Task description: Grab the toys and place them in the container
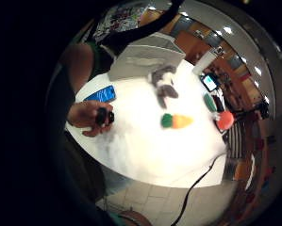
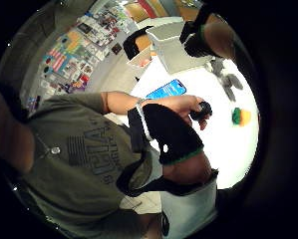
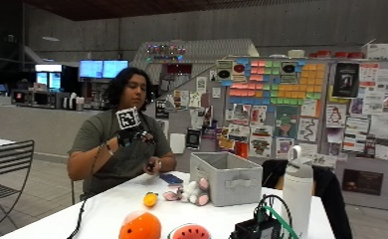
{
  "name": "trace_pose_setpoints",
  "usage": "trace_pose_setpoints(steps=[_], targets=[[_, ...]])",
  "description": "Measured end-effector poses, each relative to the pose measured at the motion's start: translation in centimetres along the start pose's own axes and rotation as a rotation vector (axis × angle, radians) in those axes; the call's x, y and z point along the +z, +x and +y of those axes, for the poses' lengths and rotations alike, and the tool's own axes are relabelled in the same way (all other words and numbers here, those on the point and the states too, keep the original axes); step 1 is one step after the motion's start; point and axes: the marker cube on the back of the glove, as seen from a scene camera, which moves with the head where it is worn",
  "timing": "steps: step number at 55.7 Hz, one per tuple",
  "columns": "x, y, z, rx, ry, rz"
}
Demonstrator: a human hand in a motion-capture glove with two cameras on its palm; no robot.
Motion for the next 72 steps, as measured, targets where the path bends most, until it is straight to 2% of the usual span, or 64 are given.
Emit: trace_pose_setpoints(steps=[9, 16, 18, 21, 22, 25, 27, 33, 43, 55, 61, 65, 72], targets=[[-0.1, 0.0, 0.0, 0.031, -0.012, -0.001], [-1.1, -1.8, -1.8, 0.417, -0.006, -0.167], [-1.1, -1.6, -1.6, 0.413, -0.002, -0.154], [-0.8, -0.5, -0.7, 0.302, 0.002, -0.104], [-0.8, -0.1, -0.6, 0.313, 0.005, -0.105], [-0.9, 0.6, -0.8, 0.495, 0.008, -0.158], [-0.8, 1.1, -0.7, 0.565, 0.005, -0.17], [-0.4, 2.4, 0.7, 0.61, -0.019, -0.155], [1.1, 9.4, 4.2, 0.904, -0.014, 0.006], [5.8, 21.5, 8.6, 1.325, 0.083, -0.002], [9.0, 27.8, 10.2, 1.479, 0.064, 0.024], [11.6, 32.2, 11.3, 1.68, 0.037, 0.014], [15.7, 38.3, 14.1, 1.729, 0.051, 0.084]])
